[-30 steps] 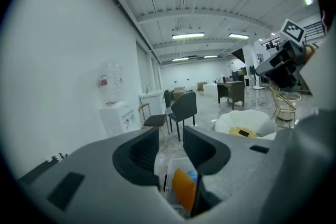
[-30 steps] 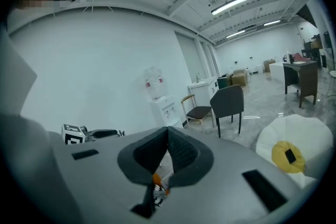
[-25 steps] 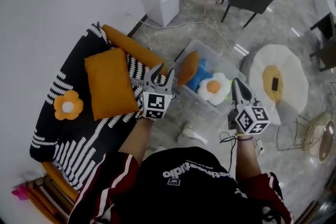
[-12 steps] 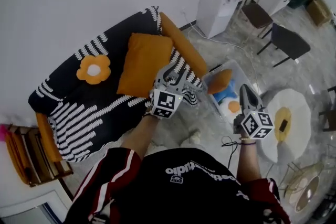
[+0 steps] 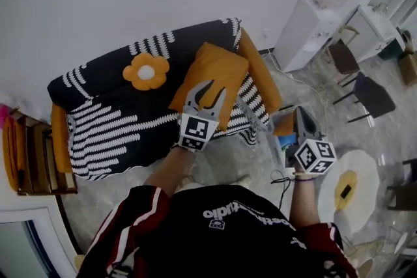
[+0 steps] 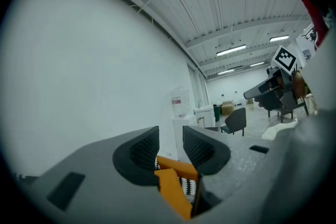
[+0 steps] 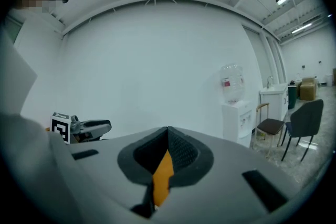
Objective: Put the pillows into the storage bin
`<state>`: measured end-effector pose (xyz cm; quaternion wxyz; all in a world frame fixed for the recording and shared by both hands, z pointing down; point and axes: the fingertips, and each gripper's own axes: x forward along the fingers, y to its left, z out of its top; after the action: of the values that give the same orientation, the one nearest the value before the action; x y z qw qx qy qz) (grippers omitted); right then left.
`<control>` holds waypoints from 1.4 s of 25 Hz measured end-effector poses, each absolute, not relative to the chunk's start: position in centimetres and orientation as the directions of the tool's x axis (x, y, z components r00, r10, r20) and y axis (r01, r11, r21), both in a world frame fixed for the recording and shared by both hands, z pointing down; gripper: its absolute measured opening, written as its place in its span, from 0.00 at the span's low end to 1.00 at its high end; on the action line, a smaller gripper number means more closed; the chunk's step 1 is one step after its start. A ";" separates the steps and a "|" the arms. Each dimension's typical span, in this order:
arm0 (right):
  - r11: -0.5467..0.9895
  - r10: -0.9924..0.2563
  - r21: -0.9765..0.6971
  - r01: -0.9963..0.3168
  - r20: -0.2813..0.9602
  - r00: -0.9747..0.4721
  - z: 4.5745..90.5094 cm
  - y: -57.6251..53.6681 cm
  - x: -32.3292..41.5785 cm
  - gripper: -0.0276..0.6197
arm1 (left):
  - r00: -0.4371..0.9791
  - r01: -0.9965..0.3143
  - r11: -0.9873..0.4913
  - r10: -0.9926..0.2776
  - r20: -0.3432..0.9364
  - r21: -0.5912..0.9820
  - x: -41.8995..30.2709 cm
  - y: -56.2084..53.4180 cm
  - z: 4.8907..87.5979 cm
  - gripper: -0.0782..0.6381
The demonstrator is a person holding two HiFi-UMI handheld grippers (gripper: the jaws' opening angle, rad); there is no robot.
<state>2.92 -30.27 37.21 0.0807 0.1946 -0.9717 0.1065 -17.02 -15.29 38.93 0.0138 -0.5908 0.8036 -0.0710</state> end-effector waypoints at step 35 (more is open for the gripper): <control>0.997 0.056 -0.054 0.049 0.155 -0.986 33.5 -4.7 -19.2 0.43 | -0.705 -0.708 0.704 -0.709 -0.017 -0.054 -31.9 19.3 34.8 0.11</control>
<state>-19.18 -4.71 33.53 0.0784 -0.0264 -0.9963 0.0248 -31.95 19.26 34.79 0.0181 -0.3839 0.9229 -0.0219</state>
